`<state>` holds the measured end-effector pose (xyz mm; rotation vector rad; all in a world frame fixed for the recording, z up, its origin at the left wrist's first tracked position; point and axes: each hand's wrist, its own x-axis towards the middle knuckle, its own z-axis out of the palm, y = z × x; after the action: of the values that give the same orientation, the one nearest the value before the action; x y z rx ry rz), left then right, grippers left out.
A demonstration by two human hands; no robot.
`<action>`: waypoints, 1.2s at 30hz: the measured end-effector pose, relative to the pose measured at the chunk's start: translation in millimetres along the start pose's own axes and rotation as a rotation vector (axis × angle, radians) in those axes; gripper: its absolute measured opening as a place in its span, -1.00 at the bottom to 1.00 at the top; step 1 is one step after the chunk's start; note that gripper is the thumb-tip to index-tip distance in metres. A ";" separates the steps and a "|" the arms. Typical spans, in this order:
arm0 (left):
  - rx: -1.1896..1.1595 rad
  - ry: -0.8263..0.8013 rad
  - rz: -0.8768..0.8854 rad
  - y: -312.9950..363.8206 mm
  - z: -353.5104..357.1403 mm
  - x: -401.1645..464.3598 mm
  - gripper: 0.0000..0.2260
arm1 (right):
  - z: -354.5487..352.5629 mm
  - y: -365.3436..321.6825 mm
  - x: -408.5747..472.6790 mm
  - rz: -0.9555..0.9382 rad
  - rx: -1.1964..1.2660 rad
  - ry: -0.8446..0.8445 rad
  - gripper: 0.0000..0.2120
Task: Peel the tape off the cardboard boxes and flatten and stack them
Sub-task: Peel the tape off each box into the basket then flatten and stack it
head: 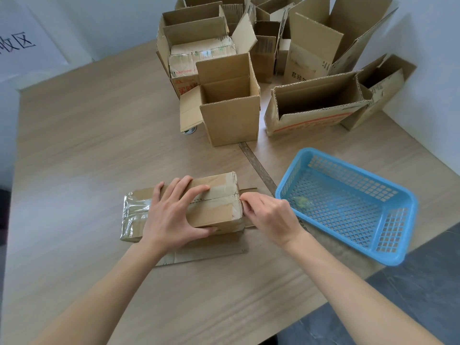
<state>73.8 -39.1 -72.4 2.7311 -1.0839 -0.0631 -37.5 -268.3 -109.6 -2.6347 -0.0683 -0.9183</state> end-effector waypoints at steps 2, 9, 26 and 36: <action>0.001 0.001 0.004 -0.3 -0.3 -0.8 -0.17 | -1.0 2.0 -2.6 -0.019 -0.029 -0.002 -0.82; 0.017 0.007 0.003 -0.9 2.2 -0.8 -0.16 | 0.1 3.0 -14.7 0.416 0.545 -0.190 -0.70; 0.019 -0.001 0.034 -4.1 -0.2 -4.4 -0.17 | -67.2 67.4 53.4 0.174 0.125 -0.247 -0.85; 0.010 0.017 0.020 -1.3 1.6 -1.0 -0.17 | -10.0 3.6 -2.6 0.540 0.646 -0.259 -0.73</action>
<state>73.7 -37.8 -74.2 2.7242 -1.1099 -0.0320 -45.0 -274.8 -105.0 -1.9891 0.2347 -0.2951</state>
